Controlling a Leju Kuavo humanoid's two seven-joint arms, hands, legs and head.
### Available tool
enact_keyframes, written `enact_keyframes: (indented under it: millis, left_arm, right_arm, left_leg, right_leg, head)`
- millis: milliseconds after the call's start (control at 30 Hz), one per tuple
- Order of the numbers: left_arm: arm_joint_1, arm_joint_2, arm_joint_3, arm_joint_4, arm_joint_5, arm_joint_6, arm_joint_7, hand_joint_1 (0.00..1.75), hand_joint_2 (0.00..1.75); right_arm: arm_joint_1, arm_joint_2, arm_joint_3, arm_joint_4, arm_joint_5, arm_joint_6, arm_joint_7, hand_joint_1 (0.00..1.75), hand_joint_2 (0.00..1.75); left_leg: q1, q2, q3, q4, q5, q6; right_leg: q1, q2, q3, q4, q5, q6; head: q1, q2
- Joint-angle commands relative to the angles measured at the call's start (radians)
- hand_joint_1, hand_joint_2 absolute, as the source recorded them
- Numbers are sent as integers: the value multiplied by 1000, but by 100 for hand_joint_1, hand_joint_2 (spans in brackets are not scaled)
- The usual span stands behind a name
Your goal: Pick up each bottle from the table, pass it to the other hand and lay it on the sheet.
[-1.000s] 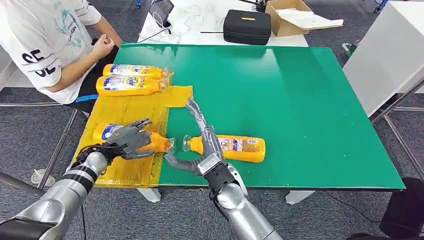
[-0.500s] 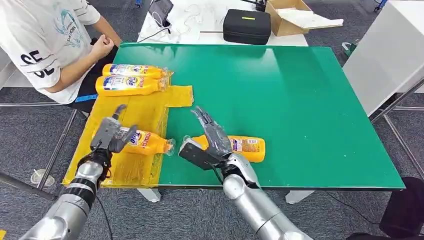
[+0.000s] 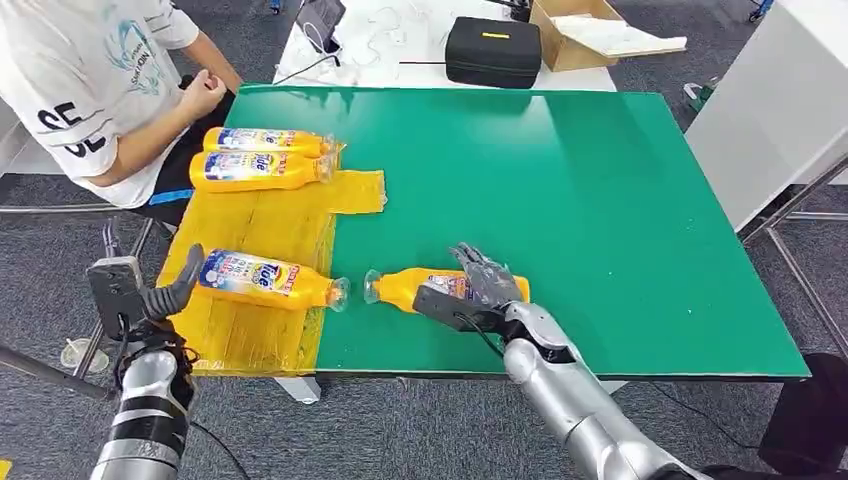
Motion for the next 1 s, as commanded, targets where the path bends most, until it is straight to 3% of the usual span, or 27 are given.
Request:
enact_keyframes:
  millis: [33,333,367,400,433,833,967,1000]
  left_arm:
    - [-38,-8,-2,45,1,8,4,0,175]
    - [-69,-8,-11,99,13,1,4,0,175]
    - [-72,-8,-11,107,12,-1,4,0,175]
    - [-77,-11,-11,115,17,-2,4,0,175]
    - [-78,-11,-14,117,16,-1,4,0,175]
    - [-99,-16,-15,163,32,-9,4,0,175]
    - [-98,-24,-21,174,36,-32,4,0,175]
    - [-96,-31,-16,191,48,-75,4,0,175]
  right_arm:
    - [-49,-11,30,149,-15,43,-17,0,175]
    - [-140,-37,100,259,-6,160,-7,0,175]
    - [-148,-38,109,266,-1,173,-5,58,175]
    - [-167,-40,123,287,-5,207,-9,58,175]
    - [-174,-42,129,297,-6,219,-10,171,175]
    - [-206,-69,185,337,-35,289,-39,175,175]
    - [-157,-63,136,268,-104,190,-83,175,175]
    - [-94,-53,68,180,-157,80,-103,175,175]
  left_leg:
    - [0,1,4,0,-1,1]
    - [0,0,6,-1,0,1]
    - [0,0,5,-1,0,1]
    - [0,0,4,0,0,1]
    - [0,1,6,-1,0,1]
    - [0,-1,10,-2,0,1]
    - [0,-2,9,-1,0,1]
    - [1,-2,9,-1,0,1]
  right_leg:
    - [0,0,4,-1,-1,-1]
    - [1,-2,6,-1,-1,-2]
    - [0,-2,5,-1,0,-1]
    - [0,-1,4,-1,0,-1]
    - [0,-1,5,-1,0,-1]
    - [1,-3,10,-2,-1,-2]
    - [1,-3,10,-2,-1,-1]
    - [1,-3,9,-2,-1,-1]
  head:
    - [0,0]
    - [0,0]
    - [0,0]
    - [0,0]
    - [0,0]
    - [0,0]
    - [0,0]
    - [0,0]
